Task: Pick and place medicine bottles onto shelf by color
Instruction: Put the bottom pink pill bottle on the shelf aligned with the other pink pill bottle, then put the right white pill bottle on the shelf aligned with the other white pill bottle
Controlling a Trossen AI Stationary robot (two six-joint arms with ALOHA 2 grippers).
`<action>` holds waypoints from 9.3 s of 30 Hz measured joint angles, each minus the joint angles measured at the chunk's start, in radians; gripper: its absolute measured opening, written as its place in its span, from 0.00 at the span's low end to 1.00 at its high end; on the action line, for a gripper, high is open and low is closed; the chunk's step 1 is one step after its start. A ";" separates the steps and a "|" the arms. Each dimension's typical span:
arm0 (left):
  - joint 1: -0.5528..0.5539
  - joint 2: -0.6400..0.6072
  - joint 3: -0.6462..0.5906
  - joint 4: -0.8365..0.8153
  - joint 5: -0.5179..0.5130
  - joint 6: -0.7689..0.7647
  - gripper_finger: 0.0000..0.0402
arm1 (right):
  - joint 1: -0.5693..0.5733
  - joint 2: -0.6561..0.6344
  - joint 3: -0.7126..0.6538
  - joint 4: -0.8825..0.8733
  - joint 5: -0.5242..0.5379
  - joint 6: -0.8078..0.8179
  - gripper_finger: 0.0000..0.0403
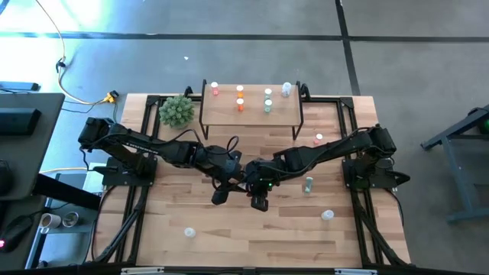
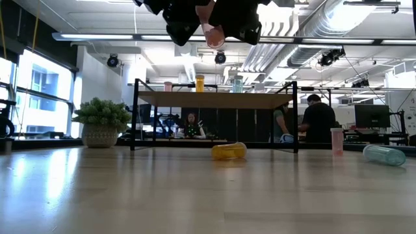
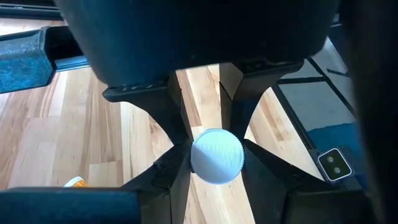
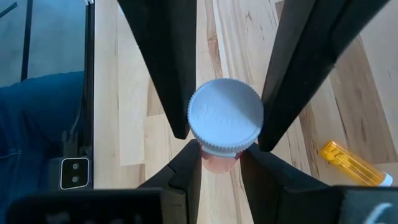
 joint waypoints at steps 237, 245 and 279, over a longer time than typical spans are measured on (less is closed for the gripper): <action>0.818 -0.027 0.235 -0.610 -0.223 0.138 0.42 | -0.311 -0.005 0.689 -0.797 0.365 -0.175 0.47; 0.818 -0.092 0.235 -0.608 -0.229 0.157 0.42 | -0.311 -0.005 0.689 -0.796 0.365 -0.183 0.47; 0.489 -0.534 -0.071 -0.380 -0.056 0.009 0.42 | -0.115 -0.382 0.102 -0.791 0.540 0.135 0.47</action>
